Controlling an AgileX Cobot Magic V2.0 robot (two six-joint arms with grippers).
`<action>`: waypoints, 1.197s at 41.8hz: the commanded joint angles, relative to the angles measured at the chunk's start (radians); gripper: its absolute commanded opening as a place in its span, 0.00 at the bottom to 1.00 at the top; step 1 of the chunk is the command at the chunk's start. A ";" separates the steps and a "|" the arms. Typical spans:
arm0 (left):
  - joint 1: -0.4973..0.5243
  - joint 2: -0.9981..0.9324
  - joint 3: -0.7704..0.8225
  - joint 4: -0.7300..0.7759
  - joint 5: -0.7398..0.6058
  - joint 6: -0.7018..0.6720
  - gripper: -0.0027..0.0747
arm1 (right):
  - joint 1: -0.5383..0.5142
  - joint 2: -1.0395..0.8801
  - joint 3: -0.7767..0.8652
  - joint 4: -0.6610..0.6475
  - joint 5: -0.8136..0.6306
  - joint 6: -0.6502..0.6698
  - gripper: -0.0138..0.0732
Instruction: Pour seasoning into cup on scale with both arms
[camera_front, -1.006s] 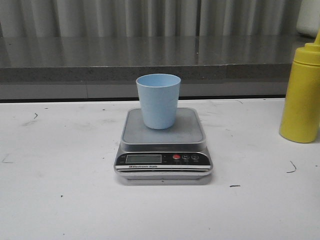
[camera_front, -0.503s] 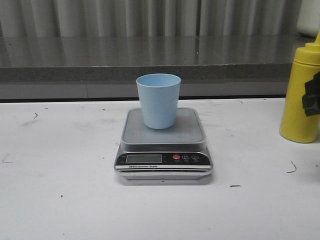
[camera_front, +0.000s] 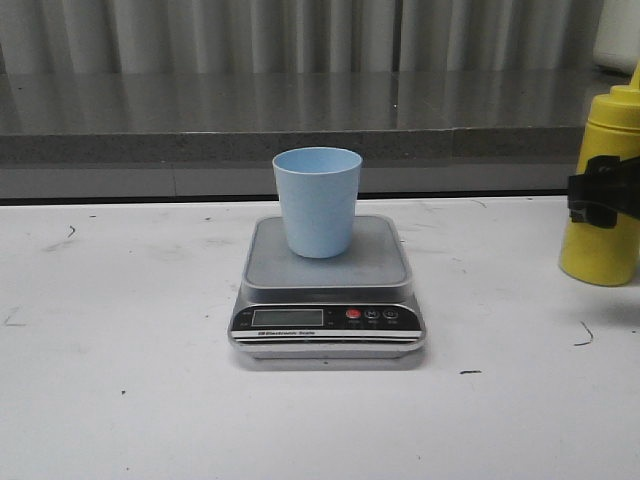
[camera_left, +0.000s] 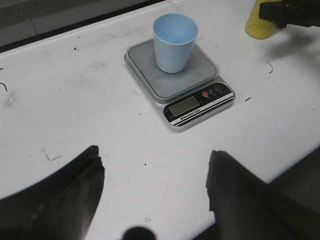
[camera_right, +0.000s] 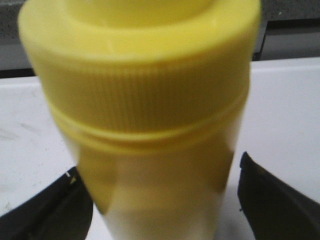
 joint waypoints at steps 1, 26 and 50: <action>-0.006 0.000 -0.025 -0.009 -0.067 0.002 0.60 | -0.004 0.002 -0.055 -0.017 -0.107 0.003 0.86; -0.006 0.000 -0.025 -0.009 -0.067 0.002 0.60 | -0.004 0.018 -0.109 -0.065 -0.047 -0.010 0.53; -0.006 0.000 -0.025 -0.009 -0.067 0.002 0.60 | 0.126 -0.314 -0.448 -0.534 0.878 -0.072 0.53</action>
